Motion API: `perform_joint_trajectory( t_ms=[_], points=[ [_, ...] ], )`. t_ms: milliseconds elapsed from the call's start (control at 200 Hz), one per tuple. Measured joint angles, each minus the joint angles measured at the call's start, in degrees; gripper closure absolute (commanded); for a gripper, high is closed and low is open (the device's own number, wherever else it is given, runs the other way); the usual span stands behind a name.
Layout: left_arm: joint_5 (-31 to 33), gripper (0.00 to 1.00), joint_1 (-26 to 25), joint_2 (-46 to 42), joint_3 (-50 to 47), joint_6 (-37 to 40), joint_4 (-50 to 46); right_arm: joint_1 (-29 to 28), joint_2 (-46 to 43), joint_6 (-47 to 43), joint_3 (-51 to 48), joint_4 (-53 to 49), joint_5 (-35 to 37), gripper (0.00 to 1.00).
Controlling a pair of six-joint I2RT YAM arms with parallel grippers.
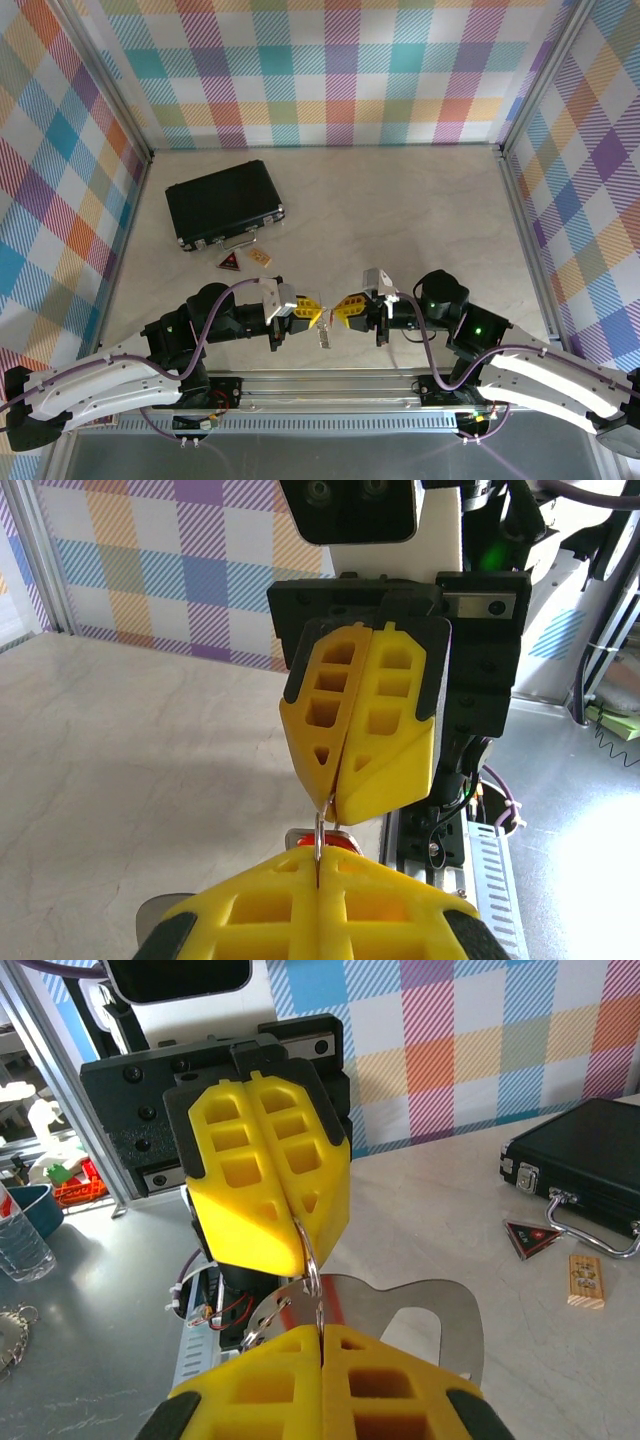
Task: Put the keys on the keyring
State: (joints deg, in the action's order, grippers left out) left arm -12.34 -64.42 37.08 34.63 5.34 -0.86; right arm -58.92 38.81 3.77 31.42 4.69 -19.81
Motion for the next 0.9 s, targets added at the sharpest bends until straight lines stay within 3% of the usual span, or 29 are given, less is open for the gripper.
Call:
perform_joint_trajectory(
  t_ms=[900],
  points=[
    [-0.02,1.0,0.0,1.31,0.0,0.0,0.0,0.0,-1.64,-1.7,-0.9,1.07,-0.11,1.0]
  ],
)
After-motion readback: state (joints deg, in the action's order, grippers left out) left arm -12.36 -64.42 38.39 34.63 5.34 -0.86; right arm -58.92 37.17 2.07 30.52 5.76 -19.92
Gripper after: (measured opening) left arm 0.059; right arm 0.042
